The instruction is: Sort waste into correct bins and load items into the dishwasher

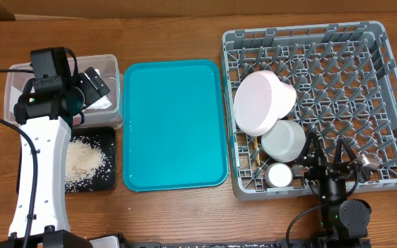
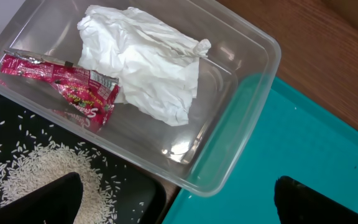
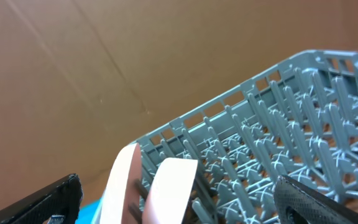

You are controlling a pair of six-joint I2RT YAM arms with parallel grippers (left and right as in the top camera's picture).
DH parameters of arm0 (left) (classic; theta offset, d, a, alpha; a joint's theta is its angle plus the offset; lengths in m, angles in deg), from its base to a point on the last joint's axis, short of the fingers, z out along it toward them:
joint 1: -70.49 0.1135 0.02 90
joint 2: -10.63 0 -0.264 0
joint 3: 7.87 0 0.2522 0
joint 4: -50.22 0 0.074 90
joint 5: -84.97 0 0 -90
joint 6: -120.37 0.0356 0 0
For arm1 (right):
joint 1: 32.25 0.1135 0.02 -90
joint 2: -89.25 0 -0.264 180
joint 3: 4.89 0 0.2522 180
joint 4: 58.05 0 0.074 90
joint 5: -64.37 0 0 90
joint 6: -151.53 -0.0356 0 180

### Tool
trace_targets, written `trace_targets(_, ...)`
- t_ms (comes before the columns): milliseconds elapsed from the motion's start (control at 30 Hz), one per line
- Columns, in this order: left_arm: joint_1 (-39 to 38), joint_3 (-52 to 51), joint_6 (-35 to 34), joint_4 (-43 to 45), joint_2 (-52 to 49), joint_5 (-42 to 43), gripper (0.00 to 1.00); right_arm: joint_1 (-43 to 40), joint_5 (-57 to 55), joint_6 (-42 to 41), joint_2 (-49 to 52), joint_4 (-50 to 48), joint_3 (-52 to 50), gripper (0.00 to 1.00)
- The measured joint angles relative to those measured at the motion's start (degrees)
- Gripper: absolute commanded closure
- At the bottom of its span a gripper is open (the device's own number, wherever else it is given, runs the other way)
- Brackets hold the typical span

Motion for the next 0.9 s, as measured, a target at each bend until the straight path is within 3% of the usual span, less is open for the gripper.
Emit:
trace_targets(300,0.0,0.0,0.0,0.0,0.0,0.0,0.0,-1.0,4.1,8.0,0.0,4.8,0.0,0.0)
trace_targets(900,0.0,0.0,0.0,0.0,0.0,0.0,0.0,-1.6,5.2,9.3,0.0,4.8,0.0,0.0)
